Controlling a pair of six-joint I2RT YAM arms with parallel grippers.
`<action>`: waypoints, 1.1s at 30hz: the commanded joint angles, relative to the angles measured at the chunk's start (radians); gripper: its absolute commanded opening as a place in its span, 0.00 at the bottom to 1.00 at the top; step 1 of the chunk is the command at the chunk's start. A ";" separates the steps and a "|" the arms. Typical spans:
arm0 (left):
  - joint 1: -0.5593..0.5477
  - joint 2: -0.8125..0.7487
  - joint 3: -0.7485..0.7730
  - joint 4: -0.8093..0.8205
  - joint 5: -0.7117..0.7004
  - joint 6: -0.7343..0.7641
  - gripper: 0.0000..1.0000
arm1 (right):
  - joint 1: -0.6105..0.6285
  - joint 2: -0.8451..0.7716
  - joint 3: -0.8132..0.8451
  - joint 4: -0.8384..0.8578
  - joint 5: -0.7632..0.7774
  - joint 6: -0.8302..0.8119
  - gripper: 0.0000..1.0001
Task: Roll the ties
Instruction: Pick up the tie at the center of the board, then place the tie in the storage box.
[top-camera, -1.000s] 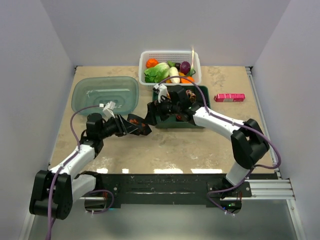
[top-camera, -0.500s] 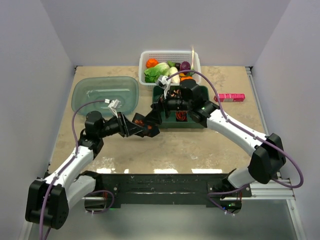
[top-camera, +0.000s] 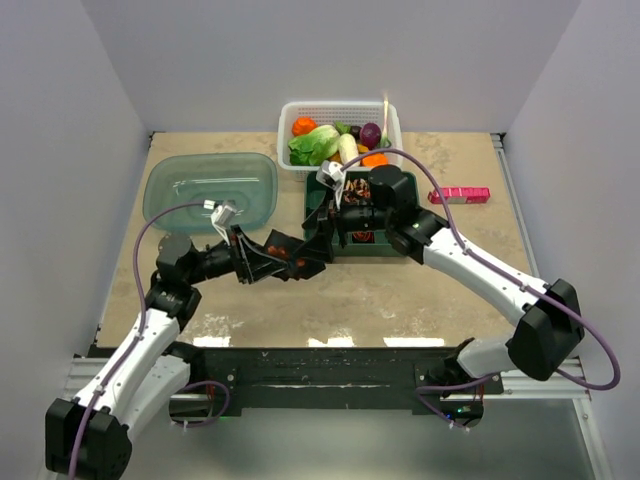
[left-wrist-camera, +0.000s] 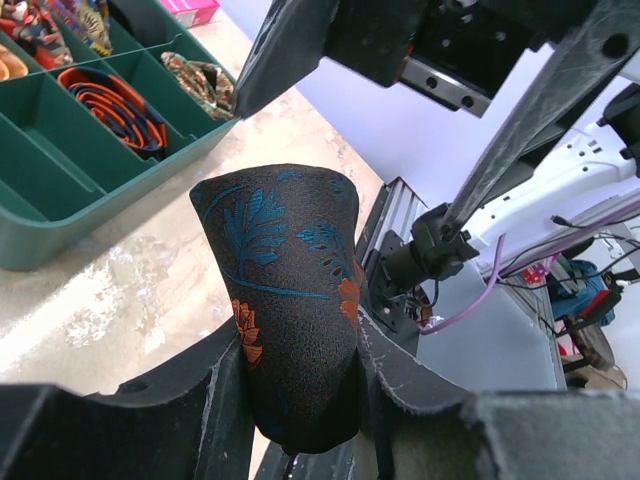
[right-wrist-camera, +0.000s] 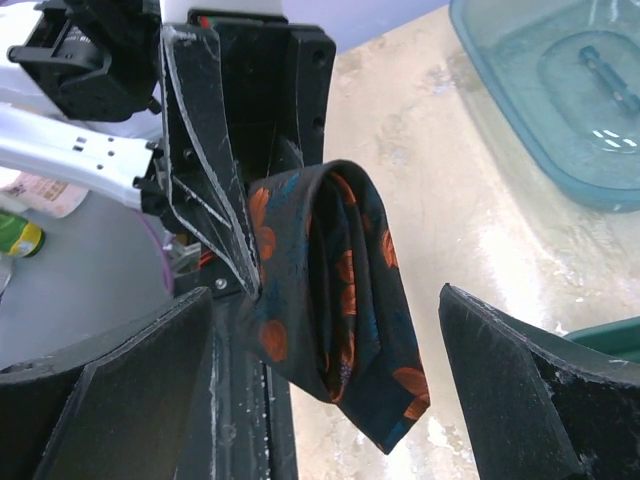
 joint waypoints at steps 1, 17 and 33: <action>-0.016 -0.032 0.028 0.032 0.031 -0.031 0.33 | 0.020 -0.029 -0.031 0.027 -0.048 -0.005 0.99; -0.043 -0.090 0.017 0.026 0.017 -0.036 0.33 | 0.073 0.023 -0.081 0.076 -0.089 0.017 0.99; -0.052 -0.067 0.011 0.039 -0.021 -0.020 0.32 | 0.082 0.120 -0.094 0.162 -0.169 0.104 0.63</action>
